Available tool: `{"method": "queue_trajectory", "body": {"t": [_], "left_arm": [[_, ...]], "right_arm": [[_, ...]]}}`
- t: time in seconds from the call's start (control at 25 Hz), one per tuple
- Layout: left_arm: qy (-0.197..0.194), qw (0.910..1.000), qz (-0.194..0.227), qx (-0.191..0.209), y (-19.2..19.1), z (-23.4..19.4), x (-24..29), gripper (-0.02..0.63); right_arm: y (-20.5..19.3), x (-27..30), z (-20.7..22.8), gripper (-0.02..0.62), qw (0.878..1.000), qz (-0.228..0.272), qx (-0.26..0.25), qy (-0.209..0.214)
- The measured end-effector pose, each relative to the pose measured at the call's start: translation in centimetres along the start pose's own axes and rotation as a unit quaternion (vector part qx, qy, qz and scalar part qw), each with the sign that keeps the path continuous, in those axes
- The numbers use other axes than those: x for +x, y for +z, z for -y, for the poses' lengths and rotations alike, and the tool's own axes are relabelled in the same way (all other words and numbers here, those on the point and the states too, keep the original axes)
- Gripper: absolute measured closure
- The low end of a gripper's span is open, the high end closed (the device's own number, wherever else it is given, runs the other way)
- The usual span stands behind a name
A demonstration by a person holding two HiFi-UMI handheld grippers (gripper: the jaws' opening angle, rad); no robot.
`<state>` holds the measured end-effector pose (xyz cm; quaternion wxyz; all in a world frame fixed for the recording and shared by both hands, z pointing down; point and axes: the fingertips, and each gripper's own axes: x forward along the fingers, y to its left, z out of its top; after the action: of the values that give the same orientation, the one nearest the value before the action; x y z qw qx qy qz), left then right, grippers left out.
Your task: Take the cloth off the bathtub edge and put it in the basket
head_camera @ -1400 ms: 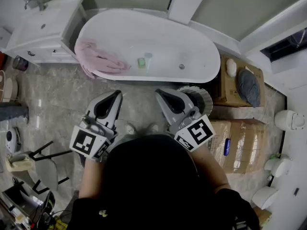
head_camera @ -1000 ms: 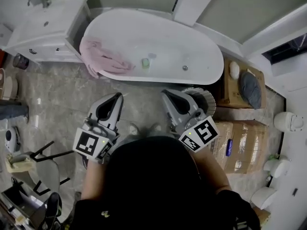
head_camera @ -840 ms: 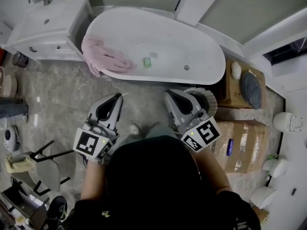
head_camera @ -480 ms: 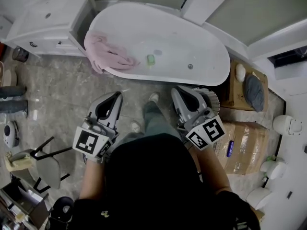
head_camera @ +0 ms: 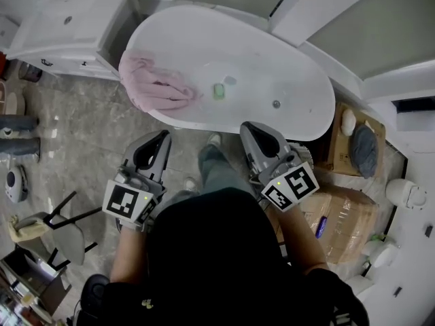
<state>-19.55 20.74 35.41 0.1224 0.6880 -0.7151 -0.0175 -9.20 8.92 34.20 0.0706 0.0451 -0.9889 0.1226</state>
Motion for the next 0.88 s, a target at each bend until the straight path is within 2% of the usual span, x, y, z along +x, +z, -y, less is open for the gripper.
{"method": "queue_trajectory", "body": {"t": [0.12, 0.44, 0.64, 0.88], "left_arm": [[0.024, 0.9991, -0.035, -0.008, 0.2, -1.9, 3.2, 0.595], [0.073, 0.9965, -0.041, -0.008, 2.4, -5.4, 10.1, 0.595], [0.102, 0.9942, -0.033, -0.007, 2.0, -7.6, 11.5, 0.595], [0.126, 0.9904, -0.050, -0.028, 0.2, -10.5, 11.5, 0.595]], "right_arm": [[0.6, 2.5, 3.0, 0.598, 1.000, -0.006, 0.009, 0.015], [2.9, 8.0, 8.5, 0.598, 0.997, -0.019, 0.017, 0.071], [3.7, 10.7, 9.8, 0.598, 0.994, -0.028, 0.012, 0.101], [3.5, 13.2, 9.9, 0.598, 0.992, -0.048, 0.017, 0.113]]}}
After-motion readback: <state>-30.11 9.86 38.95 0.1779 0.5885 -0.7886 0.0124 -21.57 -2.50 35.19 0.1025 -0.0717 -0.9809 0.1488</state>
